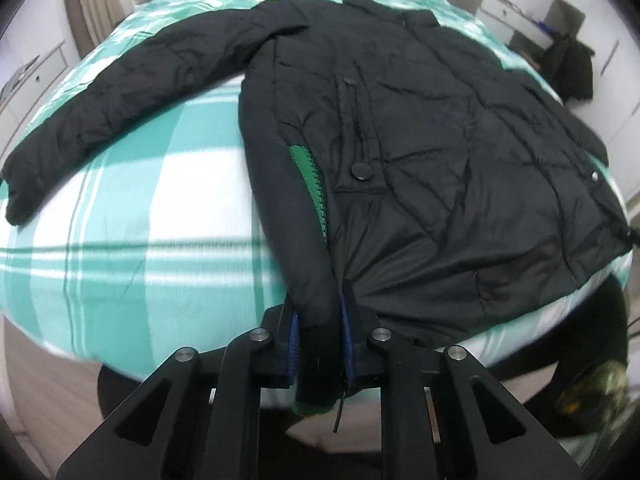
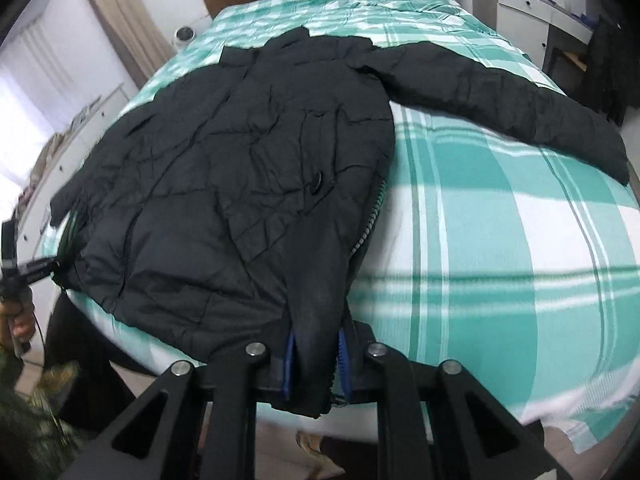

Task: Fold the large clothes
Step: 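Grasp the jacket hem with both grippers and straighten the body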

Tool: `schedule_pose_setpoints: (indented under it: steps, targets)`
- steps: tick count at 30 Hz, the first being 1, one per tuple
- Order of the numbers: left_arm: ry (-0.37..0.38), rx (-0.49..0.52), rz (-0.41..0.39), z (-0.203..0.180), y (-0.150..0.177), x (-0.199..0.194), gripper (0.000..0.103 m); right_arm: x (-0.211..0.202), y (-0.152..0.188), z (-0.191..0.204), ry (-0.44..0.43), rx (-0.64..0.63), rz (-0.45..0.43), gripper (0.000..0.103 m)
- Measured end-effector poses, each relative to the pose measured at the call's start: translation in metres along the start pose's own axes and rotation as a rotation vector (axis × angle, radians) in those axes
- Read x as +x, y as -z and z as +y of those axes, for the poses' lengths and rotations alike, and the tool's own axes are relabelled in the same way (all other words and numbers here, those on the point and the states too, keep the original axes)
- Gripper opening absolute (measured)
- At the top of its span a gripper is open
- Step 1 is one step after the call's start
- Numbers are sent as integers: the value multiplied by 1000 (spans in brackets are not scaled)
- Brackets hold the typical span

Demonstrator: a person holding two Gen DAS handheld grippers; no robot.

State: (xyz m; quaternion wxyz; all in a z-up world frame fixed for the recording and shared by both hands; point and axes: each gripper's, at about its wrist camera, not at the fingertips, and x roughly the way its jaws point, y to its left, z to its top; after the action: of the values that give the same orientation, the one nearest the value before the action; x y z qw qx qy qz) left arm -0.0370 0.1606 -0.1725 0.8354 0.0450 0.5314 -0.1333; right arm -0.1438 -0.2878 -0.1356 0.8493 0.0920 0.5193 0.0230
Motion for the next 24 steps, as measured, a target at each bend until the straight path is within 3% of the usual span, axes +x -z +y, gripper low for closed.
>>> schedule_pose_setpoints:
  steps: [4, 7, 9, 10, 11, 13, 16, 20, 24]
  targets:
    - [-32, 32, 12, -5, 15, 4, 18, 16, 20, 3, 26, 13, 27, 17]
    - [-49, 31, -3, -7, 10, 0, 29, 18, 22, 3, 56, 32, -4, 22]
    - [-57, 34, -27, -5, 5, -8, 41, 13, 19, 4, 84, 31, -15, 42]
    - [-65, 34, -53, -5, 3, -20, 60, 9, 19, 5, 99, 29, -25, 69]
    - [-82, 32, -90, -3, -5, -31, 81, 2, 18, 6, 123, 22, -49, 84]
    - [-130, 28, -208, -5, -16, -58, 99, -13, 13, 11, 168, 4, -108, 84]
    - [-199, 43, -380, -18, -41, -90, 103, -41, 3, 21, 249, -30, -221, 84]
    - [-289, 102, -450, -47, -83, -101, 103, -79, -20, 35, 320, -1, -443, 86]
    - [-271, 89, -456, -70, -108, -95, 103, -68, -52, 31, 222, 65, -405, 88]
